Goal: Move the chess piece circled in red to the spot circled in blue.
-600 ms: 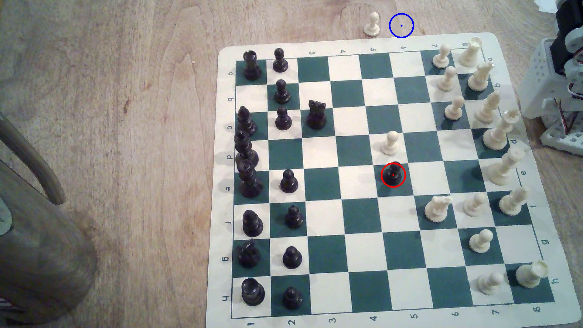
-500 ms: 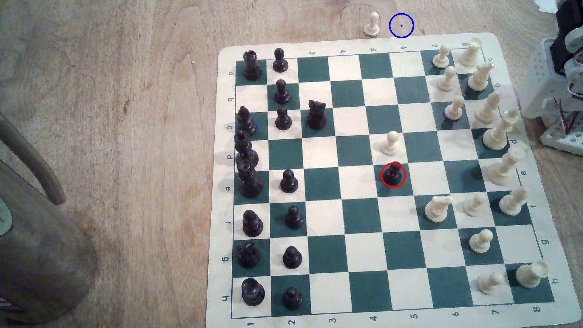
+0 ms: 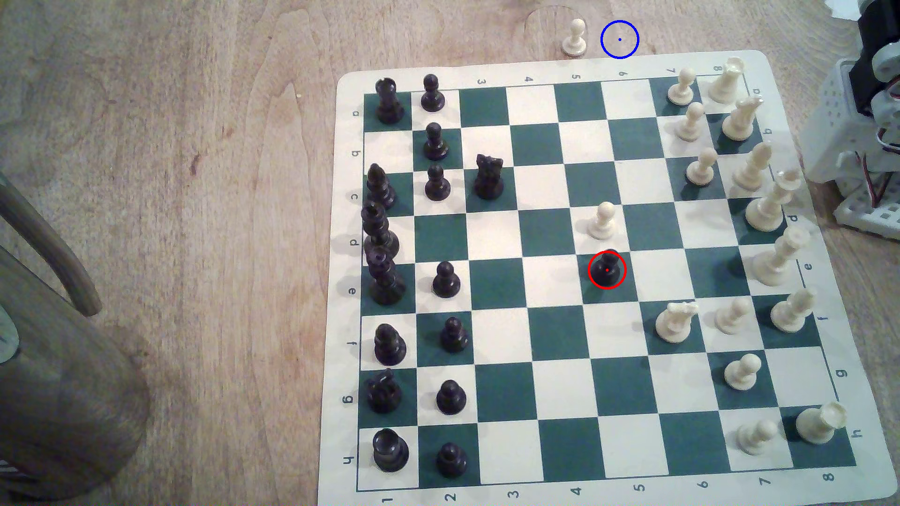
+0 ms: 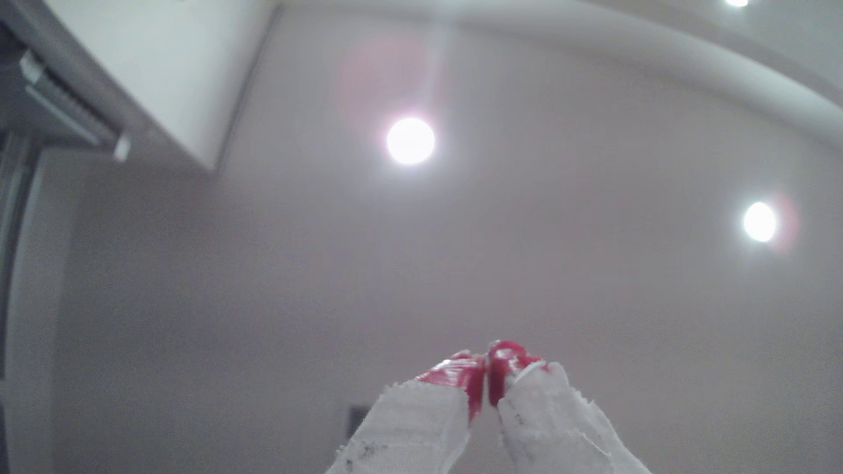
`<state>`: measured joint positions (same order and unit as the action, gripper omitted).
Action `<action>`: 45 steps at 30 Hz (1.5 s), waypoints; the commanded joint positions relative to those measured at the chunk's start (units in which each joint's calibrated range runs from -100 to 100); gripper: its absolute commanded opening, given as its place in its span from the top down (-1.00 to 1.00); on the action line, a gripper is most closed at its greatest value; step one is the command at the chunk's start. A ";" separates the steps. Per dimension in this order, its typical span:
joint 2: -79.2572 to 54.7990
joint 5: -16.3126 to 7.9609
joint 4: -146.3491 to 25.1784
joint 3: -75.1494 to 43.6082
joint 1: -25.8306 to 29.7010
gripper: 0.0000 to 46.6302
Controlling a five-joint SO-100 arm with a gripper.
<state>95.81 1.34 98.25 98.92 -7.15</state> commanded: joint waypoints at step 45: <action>-13.72 -4.64 -145.67 -36.18 4.61 0.91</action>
<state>91.71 -1.25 -30.68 80.75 -4.65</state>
